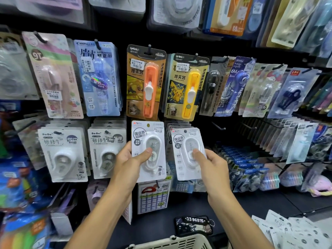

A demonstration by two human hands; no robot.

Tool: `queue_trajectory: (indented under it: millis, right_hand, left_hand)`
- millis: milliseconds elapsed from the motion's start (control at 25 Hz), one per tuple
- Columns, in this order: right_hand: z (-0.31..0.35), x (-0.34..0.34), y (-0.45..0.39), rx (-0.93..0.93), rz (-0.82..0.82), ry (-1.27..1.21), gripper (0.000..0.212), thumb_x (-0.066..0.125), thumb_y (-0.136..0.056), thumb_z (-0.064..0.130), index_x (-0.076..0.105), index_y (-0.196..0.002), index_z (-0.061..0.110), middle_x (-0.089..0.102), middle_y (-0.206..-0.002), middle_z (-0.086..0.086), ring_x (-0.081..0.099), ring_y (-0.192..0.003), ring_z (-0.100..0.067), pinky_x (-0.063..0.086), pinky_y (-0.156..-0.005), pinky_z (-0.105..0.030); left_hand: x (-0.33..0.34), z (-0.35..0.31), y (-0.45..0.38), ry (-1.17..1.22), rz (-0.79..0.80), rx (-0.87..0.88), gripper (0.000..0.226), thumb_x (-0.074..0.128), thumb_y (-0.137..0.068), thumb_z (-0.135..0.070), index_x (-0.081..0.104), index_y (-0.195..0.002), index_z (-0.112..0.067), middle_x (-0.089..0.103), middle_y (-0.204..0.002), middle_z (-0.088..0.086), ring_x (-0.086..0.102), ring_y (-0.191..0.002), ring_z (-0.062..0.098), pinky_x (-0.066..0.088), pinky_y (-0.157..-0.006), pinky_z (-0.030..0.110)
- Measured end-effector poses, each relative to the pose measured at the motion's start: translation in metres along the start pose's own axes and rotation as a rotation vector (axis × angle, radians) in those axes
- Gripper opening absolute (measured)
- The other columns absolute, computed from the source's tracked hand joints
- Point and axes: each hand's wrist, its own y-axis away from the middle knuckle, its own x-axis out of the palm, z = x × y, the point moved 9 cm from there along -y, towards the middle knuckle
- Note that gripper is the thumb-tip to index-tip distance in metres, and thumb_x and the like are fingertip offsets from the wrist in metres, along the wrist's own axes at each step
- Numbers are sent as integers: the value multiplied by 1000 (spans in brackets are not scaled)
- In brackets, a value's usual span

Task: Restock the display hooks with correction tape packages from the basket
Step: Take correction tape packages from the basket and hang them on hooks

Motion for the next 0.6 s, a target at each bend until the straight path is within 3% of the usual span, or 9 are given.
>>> queue_trajectory:
  millis: [120, 200, 240, 320, 360, 440, 480, 520, 600]
  right_hand:
    - [-11, 10, -13, 133, 32, 33, 26, 65, -94, 40, 71, -105, 17, 70, -90, 0, 62, -67, -26, 48, -58, -36]
    - [-23, 21, -14, 304, 76, 36, 38, 65, -97, 33, 53, -128, 16, 61, -111, -3, 65, -76, -24, 54, -57, -35]
    - [-23, 20, -13, 290, 59, 184, 46, 64, -97, 33, 44, -136, 21, 56, -122, -2, 64, -88, -22, 55, -66, -37]
    - [-2, 16, -5, -6, -35, 436, 41, 64, -94, 41, 41, -127, 34, 53, -129, 8, 58, -96, -13, 48, -76, -33]
    - [5, 21, 2, -138, 3, 301, 35, 67, -91, 43, 44, -116, 39, 58, -123, 12, 60, -96, -9, 48, -75, -27]
    - [8, 48, 16, -152, 277, -157, 32, 74, -86, 32, 51, -109, 34, 69, -110, 8, 68, -97, -10, 54, -75, -22]
    - [7, 58, 18, -139, 360, -261, 34, 76, -87, 20, 54, -112, 28, 72, -108, 3, 71, -96, -13, 56, -75, -23]
    - [8, 60, 16, -139, 361, -295, 34, 74, -89, 10, 55, -113, 23, 73, -107, -1, 73, -93, -15, 57, -72, -23]
    - [12, 45, 7, -123, 218, -274, 32, 70, -91, 3, 59, -113, 25, 72, -110, -1, 72, -90, -14, 55, -61, -20]
  left_hand:
    - [1, 0, 0, -11, 0, 4, 25, 65, -95, -6, 69, -114, -22, 79, -100, -14, 74, -85, -3, 50, -58, 5]
    - [3, 3, 0, -44, 16, 1, 23, 66, -96, -13, 69, -115, -27, 78, -104, -17, 73, -90, -4, 50, -61, 4]
    - [3, 5, -1, -54, 25, 2, 22, 66, -97, -15, 68, -113, -29, 78, -103, -19, 72, -90, -5, 49, -60, 4]
    - [8, 7, -3, -68, 71, 8, 20, 65, -98, -18, 67, -112, -32, 78, -102, -21, 72, -90, -5, 50, -60, 4]
    - [12, 7, -4, -76, 103, 9, 20, 65, -98, -19, 67, -114, -32, 78, -104, -19, 73, -93, -2, 52, -64, 7]
    - [25, 13, -4, -104, 200, -11, 21, 65, -98, -21, 66, -117, -31, 78, -110, -12, 74, -102, 8, 58, -79, 22]
    - [32, 15, -2, -141, 244, -20, 20, 65, -98, -25, 66, -116, -33, 77, -113, -9, 73, -104, 10, 58, -85, 29]
    - [34, 15, -1, -245, 243, 8, 17, 65, -98, -31, 65, -114, -35, 75, -117, -9, 71, -106, 9, 57, -88, 34]
    - [27, 4, -6, -768, 119, 207, 25, 63, -96, -43, 61, -120, -37, 61, -138, -11, 55, -127, 10, 48, -104, 41]
